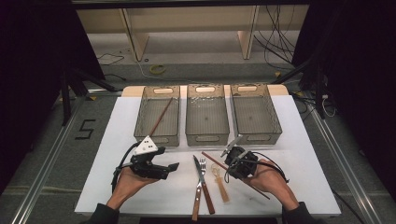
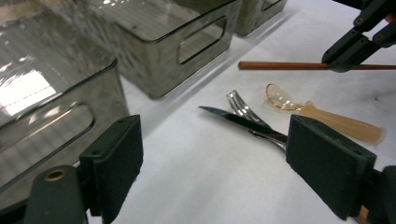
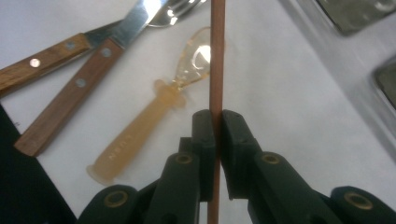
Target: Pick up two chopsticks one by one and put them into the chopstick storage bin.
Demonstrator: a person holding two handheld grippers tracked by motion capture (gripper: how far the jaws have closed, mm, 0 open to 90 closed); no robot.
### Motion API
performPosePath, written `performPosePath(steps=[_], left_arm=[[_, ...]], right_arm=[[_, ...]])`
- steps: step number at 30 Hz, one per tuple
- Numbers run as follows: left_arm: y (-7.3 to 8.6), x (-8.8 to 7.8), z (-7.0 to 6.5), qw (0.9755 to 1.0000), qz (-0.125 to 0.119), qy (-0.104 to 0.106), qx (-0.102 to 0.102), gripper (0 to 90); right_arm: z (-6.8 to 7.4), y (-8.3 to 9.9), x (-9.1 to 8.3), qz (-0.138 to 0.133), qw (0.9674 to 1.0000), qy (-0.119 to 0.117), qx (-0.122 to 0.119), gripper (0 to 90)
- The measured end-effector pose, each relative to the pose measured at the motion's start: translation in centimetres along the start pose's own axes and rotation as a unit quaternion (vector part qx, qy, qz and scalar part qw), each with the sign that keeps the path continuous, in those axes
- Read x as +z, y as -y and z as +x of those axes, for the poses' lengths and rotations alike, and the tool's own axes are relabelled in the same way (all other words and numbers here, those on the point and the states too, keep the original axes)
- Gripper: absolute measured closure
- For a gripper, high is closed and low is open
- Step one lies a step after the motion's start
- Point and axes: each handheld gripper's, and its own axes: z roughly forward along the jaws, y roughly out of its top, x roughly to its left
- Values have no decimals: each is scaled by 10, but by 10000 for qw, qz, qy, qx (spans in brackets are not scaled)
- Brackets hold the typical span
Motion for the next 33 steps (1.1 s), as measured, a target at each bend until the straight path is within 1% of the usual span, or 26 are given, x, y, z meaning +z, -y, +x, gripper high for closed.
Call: performPosePath(steps=[1, 3, 5, 7, 11, 12, 15, 16, 17, 19, 20, 22, 23, 25, 26, 28, 29, 30, 31, 32, 33], left_arm=[[-3, 1, -1, 10000, 18, 68, 43, 186], [-8, 4, -2, 9998, 20, 135, 128, 186], [-11, 6, -4, 9994, 90, 208, 248, 186], [-15, 9, -7, 9986, 195, 305, 391, 186], [-19, 13, -12, 9969, 321, 395, 603, 187], [-20, 14, -14, 9962, 347, 428, 670, 188], [-22, 16, -18, 9942, 423, 579, 805, 194], [-23, 17, -19, 9932, 461, 650, 849, 196], [-24, 17, -20, 9924, 502, 690, 884, 196], [-25, 20, -23, 9905, 565, 781, 979, 198], [-25, 21, -26, 9886, 621, 838, 1082, 199], [-25, 23, -29, 9862, 703, 904, 1199, 203], [-25, 24, -31, 9856, 727, 929, 1211, 205], [-26, 27, -33, 9833, 794, 979, 1314, 213], [-26, 28, -35, 9821, 835, 997, 1362, 223], [-25, 31, -38, 9801, 925, 998, 1442, 237], [-26, 32, -39, 9785, 967, 1012, 1518, 247], [-25, 33, -40, 9781, 979, 1034, 1517, 258], [-26, 34, -42, 9765, 1011, 1062, 1580, 269], [-26, 35, -43, 9751, 1051, 1075, 1629, 285], [-25, 35, -45, 9724, 1115, 1117, 1716, 303]], right_arm=[[2, -1, -1, -11, 10000, -26, -66, 850], [6, -4, -1, -15, 9998, -66, -184, 850], [11, -6, -2, -22, 9995, -78, -292, 850], [15, -8, -3, -46, 9990, -124, -423, 850], [21, -12, -5, -79, 9979, -149, -628, 850], [22, -13, -6, -75, 9978, -165, -643, 850], [27, -15, -6, -100, 9962, -210, -842, 850], [29, -15, -6, -69, 9960, -219, -860, 850], [31, -16, -7, -104, 9959, -211, -868, 850], [33, -16, -8, -69, 9950, -223, -974, 850], [33, -16, -8, -99, 9943, -231, -1040, 850], [36, -17, -9, -137, 9941, -254, -1045, 850], [36, -17, -10, -108, 9935, -281, -1099, 850], [38, -17, -11, -131, 9925, -262, -1191, 850], [39, -18, -11, -128, 9925, -275, -1185, 850], [41, -18, -12, -139, 9916, -291, -1250, 850], [43, -19, -11, -175, 9917, -281, -1241, 851], [45, -19, -12, -156, 9917, -294, -1241, 850], [45, -19, -12, -145, 9906, -303, -1329, 850], [46, -19, -13, -126, 9904, -305, -1339, 850], [47, -19, -13, -137, 9904, -308, -1342, 851]])
